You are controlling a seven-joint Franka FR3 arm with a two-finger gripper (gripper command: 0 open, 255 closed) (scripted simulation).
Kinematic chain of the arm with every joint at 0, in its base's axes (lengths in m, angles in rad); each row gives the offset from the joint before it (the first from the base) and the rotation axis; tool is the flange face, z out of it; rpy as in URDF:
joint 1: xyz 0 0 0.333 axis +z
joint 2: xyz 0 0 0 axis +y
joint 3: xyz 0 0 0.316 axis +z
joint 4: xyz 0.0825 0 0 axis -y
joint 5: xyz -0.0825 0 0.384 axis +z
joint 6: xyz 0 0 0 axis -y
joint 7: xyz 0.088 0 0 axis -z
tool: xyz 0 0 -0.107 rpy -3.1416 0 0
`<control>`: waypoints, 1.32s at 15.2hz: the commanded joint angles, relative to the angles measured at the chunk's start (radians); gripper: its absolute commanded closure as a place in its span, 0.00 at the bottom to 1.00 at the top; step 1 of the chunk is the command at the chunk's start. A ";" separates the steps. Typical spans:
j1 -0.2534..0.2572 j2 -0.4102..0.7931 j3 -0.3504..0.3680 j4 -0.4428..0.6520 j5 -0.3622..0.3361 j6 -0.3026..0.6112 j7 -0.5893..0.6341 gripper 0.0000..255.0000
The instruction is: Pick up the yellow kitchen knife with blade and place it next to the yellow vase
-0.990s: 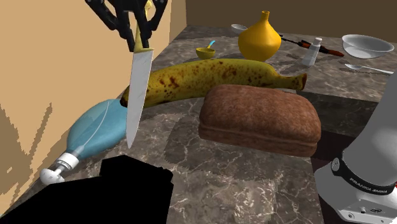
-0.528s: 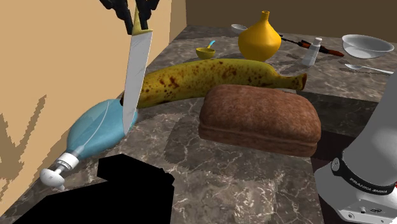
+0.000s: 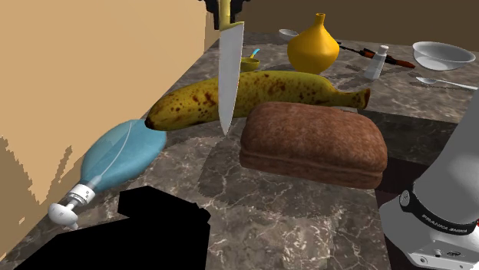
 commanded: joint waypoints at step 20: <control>-0.139 -0.467 -0.354 -0.378 -0.131 -0.071 -0.448 1.00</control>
